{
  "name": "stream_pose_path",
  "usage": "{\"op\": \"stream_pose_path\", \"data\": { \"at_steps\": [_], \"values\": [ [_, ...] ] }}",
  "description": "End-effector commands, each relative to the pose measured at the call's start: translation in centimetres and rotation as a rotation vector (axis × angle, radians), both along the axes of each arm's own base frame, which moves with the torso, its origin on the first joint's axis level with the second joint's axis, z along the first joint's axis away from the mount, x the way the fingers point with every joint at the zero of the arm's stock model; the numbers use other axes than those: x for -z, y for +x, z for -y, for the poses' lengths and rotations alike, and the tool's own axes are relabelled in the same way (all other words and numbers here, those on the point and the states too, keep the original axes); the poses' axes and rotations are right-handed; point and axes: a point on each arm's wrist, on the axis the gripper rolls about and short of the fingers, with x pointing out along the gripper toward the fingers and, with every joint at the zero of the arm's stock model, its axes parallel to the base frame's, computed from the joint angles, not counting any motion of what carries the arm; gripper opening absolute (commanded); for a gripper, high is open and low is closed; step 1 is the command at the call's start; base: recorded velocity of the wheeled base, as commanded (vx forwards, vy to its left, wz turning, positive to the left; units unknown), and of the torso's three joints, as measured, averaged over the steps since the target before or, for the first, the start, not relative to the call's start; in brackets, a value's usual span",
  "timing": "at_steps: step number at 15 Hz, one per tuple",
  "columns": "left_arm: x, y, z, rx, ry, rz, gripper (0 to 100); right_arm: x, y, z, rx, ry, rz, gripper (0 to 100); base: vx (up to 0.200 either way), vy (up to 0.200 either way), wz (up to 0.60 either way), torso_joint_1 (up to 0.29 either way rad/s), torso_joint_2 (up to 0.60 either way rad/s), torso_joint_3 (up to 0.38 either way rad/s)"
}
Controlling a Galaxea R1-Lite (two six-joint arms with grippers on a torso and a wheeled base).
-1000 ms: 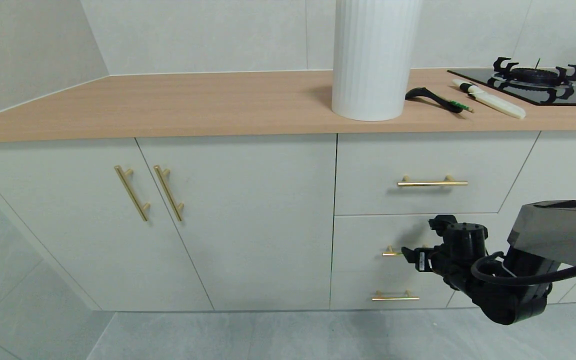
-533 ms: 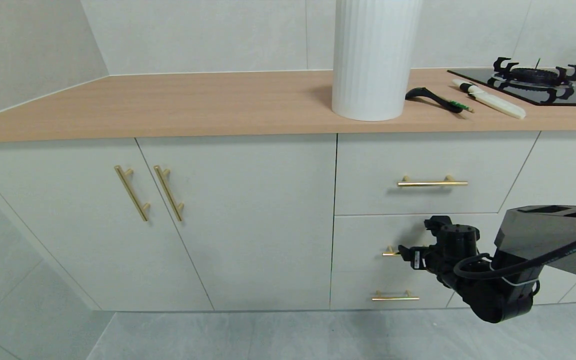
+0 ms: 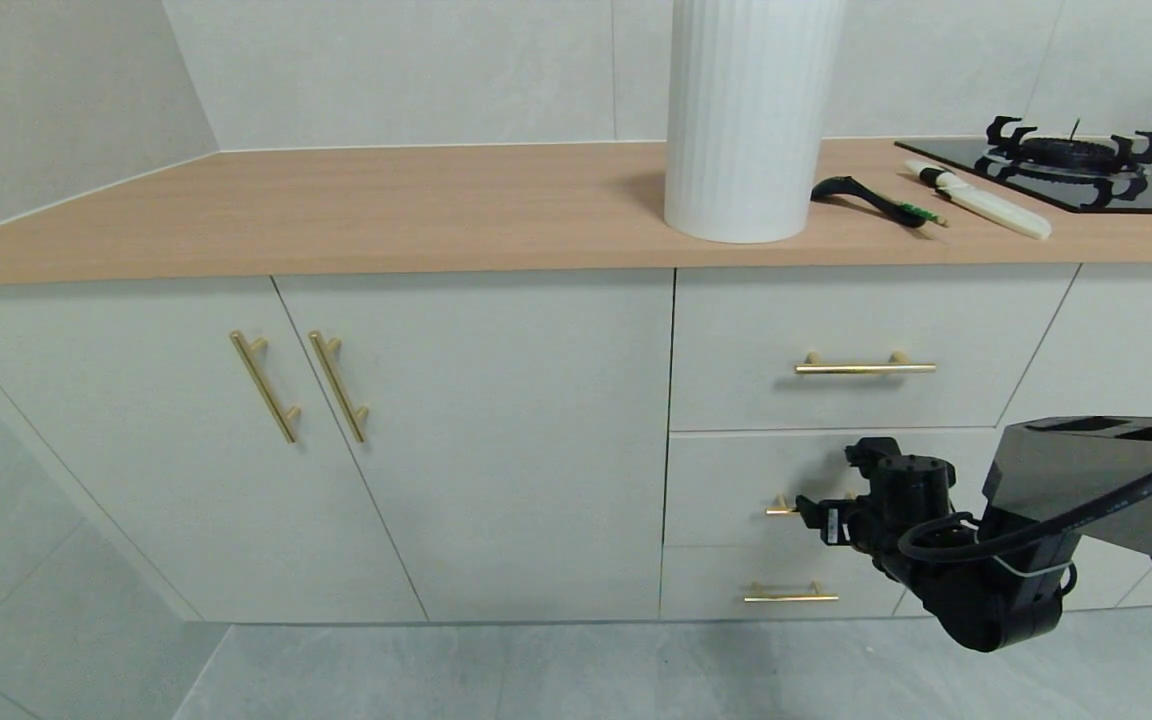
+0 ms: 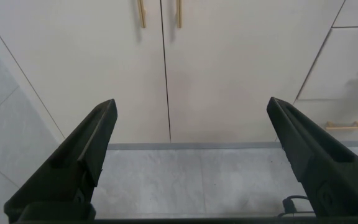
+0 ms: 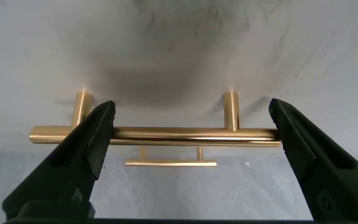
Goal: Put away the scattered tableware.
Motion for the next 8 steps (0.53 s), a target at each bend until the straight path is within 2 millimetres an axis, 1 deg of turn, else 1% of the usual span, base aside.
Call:
{"op": "stream_pose_path", "data": {
  "at_steps": [1,6,7,8],
  "values": [
    [0.0,0.0,0.0,0.0,0.001,-0.001,100,0.1,-0.2,0.1,0.001,-0.001,-0.01,100,0.0,0.0,0.0,0.0,0.0,0.0],
    [0.0,0.0,0.0,0.0,0.0,-0.001,100,-0.3,-0.6,0.1,-0.002,-0.005,-0.024,100,0.0,0.0,0.0,0.0,0.0,0.0],
    [0.0,0.0,0.0,0.0,0.0,-0.001,100,-0.5,-0.8,0.2,-0.001,-0.008,-0.036,100,0.0,0.0,0.0,0.0,0.0,0.0],
    [0.0,0.0,0.0,0.0,0.001,-0.001,100,-1.3,-1.4,0.4,-0.002,-0.012,-0.057,100,0.0,0.0,0.0,0.0,0.0,0.0]
  ]
}}
